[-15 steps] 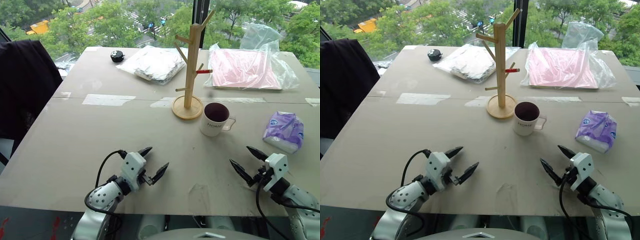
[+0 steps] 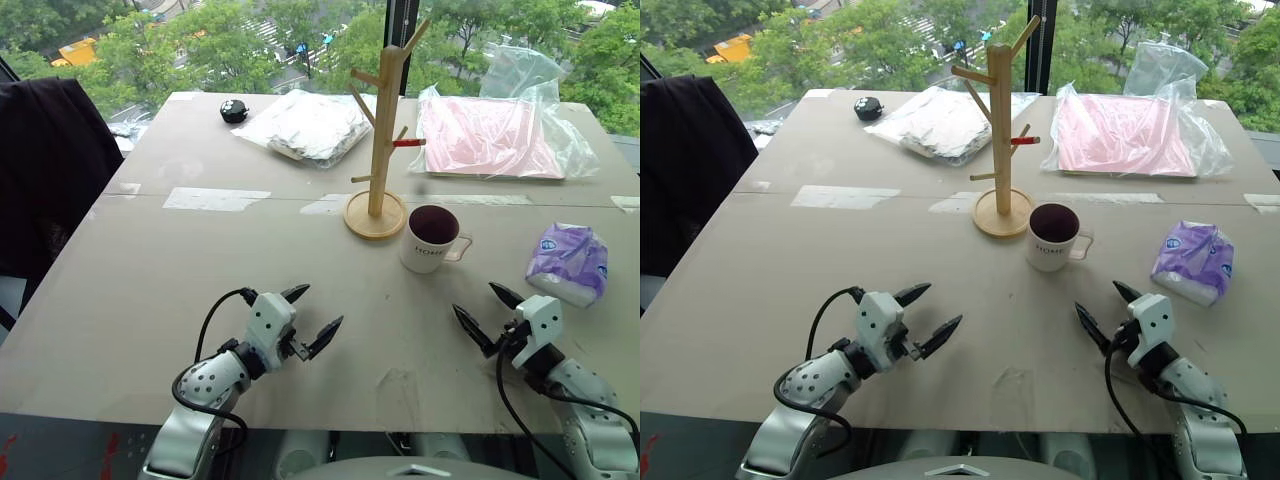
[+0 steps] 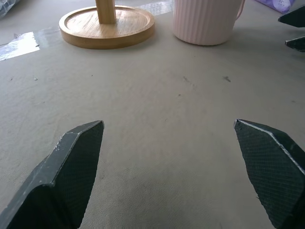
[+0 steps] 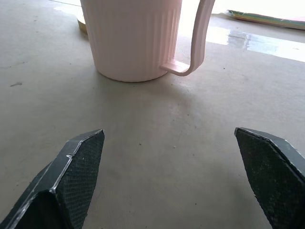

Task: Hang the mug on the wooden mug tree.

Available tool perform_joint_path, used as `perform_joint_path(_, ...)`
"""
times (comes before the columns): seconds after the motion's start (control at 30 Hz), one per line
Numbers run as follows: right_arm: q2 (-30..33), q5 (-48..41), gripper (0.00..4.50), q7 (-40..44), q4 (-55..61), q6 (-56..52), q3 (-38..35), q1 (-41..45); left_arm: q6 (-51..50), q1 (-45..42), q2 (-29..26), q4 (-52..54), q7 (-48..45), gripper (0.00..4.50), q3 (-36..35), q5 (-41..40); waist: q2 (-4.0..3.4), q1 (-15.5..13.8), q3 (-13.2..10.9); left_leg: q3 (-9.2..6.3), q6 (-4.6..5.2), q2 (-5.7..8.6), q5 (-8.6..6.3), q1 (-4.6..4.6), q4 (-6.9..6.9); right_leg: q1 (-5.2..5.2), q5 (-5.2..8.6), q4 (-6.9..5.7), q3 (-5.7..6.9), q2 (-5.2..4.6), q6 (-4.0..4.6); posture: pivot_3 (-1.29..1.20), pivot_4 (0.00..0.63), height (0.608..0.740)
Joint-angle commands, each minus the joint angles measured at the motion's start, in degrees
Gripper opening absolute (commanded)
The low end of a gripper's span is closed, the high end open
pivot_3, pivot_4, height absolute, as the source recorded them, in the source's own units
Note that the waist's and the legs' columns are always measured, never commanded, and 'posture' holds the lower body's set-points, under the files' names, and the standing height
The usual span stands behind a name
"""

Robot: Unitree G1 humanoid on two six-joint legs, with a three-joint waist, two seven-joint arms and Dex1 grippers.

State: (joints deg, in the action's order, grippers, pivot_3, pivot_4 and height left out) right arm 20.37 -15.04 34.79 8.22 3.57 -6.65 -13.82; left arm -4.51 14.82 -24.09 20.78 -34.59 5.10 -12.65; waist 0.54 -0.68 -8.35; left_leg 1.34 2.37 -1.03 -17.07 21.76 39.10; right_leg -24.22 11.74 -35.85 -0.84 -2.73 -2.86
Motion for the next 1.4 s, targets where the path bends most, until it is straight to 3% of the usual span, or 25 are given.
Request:
perform_joint_path(0.03,0.47,0.03,4.42,-0.61,0.58,-1.04,-0.11,0.61,0.6,0.6,0.31,2.68,0.45,4.5,-0.3,-0.35,0.01,0.0,0.0,0.0,0.0,0.0,0.0,0.0,0.0,0.0,0.0,0.0,0.0,0.0,0.0,0.0,0.15,0.74)
perform_joint_path(0.4,-1.43,-3.95,4.42,-4.2,0.43,-7.17,-2.45,7.27,-2.25,-2.11,0.19,6.65,-0.49,4.5,0.37,-3.18,0.02,-0.01,-0.05,-0.01,0.0,0.0,0.0,0.0,0.01,0.0,-0.01,-0.02,0.0,0.02,0.0,0.0,0.15,0.74)
perform_joint_path(0.6,-2.01,-3.6,4.42,-5.36,-5.9,-6.41,-2.57,15.02,-8.76,-9.2,-0.1,11.98,-1.76,4.5,2.56,-7.3,0.02,0.01,-0.07,-0.02,0.0,0.07,0.01,0.01,0.02,0.03,-0.04,-0.02,-0.03,0.05,0.05,0.0,0.15,0.74)
perform_joint_path(0.9,-1.88,-3.73,4.42,-2.79,-15.25,-3.33,-2.22,21.72,-13.3,-11.91,-1.82,15.46,-2.58,4.5,2.6,-9.93,-0.01,0.18,-0.11,-0.02,0.0,0.09,0.01,0.01,0.0,0.03,-0.04,-0.02,-0.07,0.09,0.05,0.0,0.15,0.74)
perform_joint_path(0.97,-1.96,-4.04,3.84,-1.18,-16.06,-3.73,-1.27,21.96,-13.36,-11.82,-1.92,15.6,-2.67,4.5,2.74,-9.78,-0.01,0.2,-0.11,-0.03,0.01,0.1,0.01,-0.02,0.01,0.07,-0.04,-0.02,-0.07,0.09,0.05,0.0,0.15,0.74)
perform_joint_path(1.23,-4.55,-3.22,0.09,-0.01,-16.31,-3.27,1.15,21.83,-12.88,-10.73,-2.55,15.71,-3.35,4.5,2.77,-9.41,0.0,0.71,-0.1,-0.06,0.0,0.08,0.01,-0.02,0.01,0.09,-0.04,-0.03,-0.06,0.09,0.05,0.0,0.15,0.74)
perform_joint_path(1.4,-2.66,-3.16,0.09,0.7,-15.1,-4.38,0.8,23.69,-12.6,-10.78,-1.85,15.61,-2.77,4.5,3.19,-9.38,-0.01,1.23,-0.11,-0.07,0.0,0.08,0.01,-0.05,0.02,0.12,-0.04,-0.03,-0.06,0.08,0.05,0.0,0.15,0.74)
